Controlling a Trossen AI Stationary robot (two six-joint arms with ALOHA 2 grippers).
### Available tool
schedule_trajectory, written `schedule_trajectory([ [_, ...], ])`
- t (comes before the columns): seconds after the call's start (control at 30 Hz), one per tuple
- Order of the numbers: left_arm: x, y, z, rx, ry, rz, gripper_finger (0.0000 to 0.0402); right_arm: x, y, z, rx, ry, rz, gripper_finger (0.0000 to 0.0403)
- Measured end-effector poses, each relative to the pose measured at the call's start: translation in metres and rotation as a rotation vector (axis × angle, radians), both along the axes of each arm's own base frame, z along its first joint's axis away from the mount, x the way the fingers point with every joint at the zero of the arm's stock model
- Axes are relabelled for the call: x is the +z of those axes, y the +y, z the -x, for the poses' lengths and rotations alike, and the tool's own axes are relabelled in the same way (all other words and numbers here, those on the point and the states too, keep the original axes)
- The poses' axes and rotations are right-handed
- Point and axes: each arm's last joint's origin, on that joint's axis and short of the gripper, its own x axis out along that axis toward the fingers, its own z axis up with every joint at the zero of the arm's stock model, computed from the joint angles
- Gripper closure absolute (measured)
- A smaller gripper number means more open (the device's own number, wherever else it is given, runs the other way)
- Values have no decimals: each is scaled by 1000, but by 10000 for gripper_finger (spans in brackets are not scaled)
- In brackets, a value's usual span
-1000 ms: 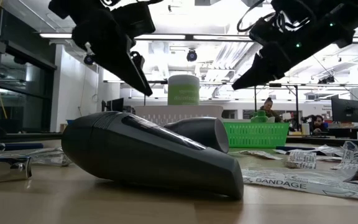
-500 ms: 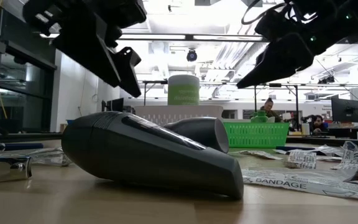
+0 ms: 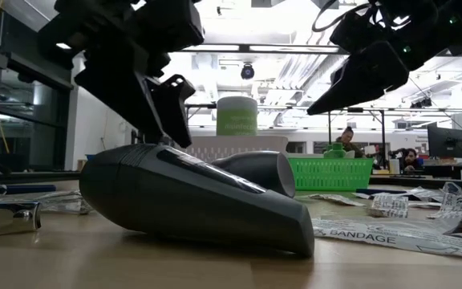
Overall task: Pick & Place Travel size toiletries
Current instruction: Put the black deodorant into the large white bin
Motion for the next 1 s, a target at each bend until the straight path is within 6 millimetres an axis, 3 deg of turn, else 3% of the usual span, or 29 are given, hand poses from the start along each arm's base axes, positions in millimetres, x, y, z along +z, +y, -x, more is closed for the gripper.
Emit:
schedule_trajectory([
  [0.47, -3, -2, -8, 21, 32, 15, 119, -3, 0, 2, 0, 38, 3, 234],
  [0.77, -3, -2, -8, 36, 37, 16, 39, -3, 0, 2, 0, 41, 4, 234],
  [1.0, -4, -1, -7, 41, 36, -33, 41, -3, 0, 2, 0, 41, 4, 234],
])
